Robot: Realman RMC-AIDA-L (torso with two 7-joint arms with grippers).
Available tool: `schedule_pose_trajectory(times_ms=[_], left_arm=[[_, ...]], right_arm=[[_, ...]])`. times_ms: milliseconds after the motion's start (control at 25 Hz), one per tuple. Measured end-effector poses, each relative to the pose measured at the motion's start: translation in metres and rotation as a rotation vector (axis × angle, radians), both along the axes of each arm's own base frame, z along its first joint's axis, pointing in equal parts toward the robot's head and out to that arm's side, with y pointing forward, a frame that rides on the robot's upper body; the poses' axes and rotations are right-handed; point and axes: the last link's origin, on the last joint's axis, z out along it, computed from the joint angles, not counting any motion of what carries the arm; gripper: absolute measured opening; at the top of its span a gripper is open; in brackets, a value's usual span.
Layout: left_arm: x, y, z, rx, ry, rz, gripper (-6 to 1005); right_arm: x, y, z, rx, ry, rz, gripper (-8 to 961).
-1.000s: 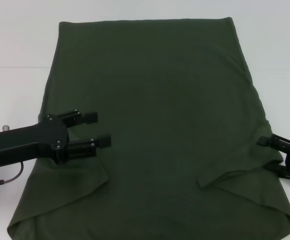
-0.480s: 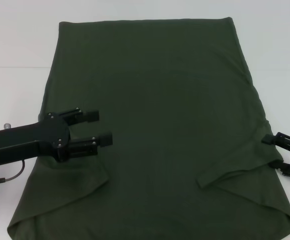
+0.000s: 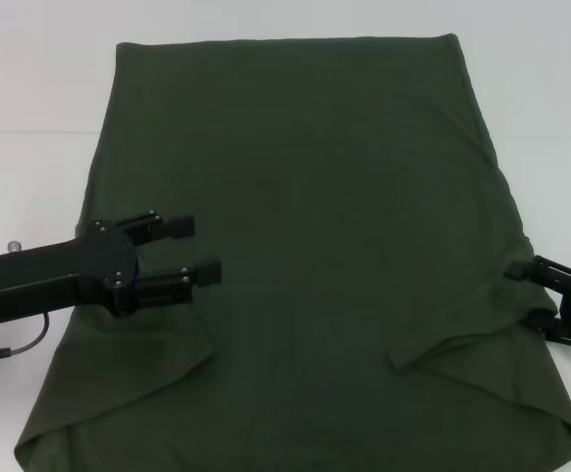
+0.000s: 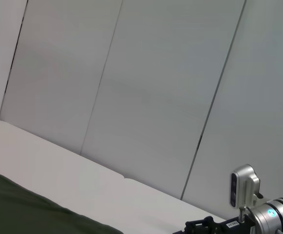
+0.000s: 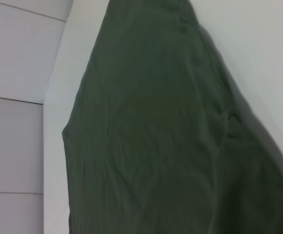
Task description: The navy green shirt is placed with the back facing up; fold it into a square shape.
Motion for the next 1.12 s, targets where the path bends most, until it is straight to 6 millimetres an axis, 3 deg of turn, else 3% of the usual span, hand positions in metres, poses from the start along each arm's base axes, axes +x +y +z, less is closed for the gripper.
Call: schedule_pose_trajectory(times_ms=[1120], left_arm=[[0.0008, -0.0002, -0.0004, -0.001, -0.004, -0.002, 842]], right_arm=[[-0.0053, 0.0006, -0.0012, 0.034, 0.024, 0.027, 917]])
